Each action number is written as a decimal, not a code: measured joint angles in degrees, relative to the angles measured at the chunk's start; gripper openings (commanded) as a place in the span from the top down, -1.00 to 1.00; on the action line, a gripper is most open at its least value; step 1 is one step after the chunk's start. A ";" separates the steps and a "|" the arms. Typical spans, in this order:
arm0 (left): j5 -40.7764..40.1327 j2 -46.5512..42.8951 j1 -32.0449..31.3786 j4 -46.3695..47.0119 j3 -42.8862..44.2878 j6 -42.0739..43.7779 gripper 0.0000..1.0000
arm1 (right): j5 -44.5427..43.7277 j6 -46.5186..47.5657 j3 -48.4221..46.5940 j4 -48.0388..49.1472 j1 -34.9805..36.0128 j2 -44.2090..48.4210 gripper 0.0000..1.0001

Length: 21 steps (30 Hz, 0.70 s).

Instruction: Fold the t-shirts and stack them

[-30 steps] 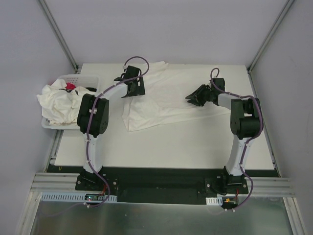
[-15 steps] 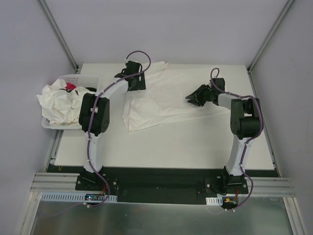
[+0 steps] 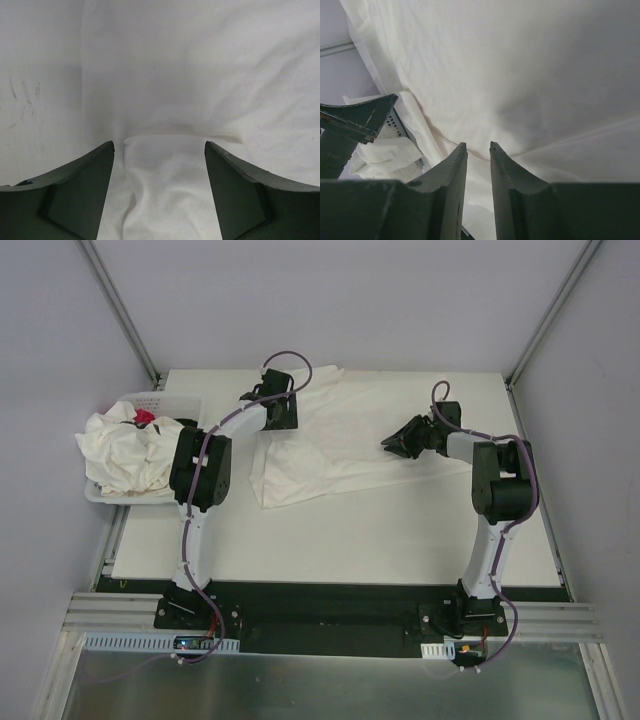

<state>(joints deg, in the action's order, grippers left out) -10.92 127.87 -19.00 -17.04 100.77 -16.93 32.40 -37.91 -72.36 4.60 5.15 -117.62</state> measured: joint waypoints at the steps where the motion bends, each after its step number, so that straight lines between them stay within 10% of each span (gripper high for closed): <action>1: 0.00 0.00 0.00 0.02 0.31 0.04 -0.40 | -0.02 0.00 0.04 -0.02 -0.02 0.00 0.46; 21: 1.40 0.52 0.00 0.07 1.95 0.61 0.03 | -0.02 0.02 0.07 0.00 -0.39 0.00 0.52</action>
<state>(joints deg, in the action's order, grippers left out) -9.52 128.40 -19.00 -16.97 102.72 -16.32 32.38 -37.89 -72.29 4.60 4.75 -117.62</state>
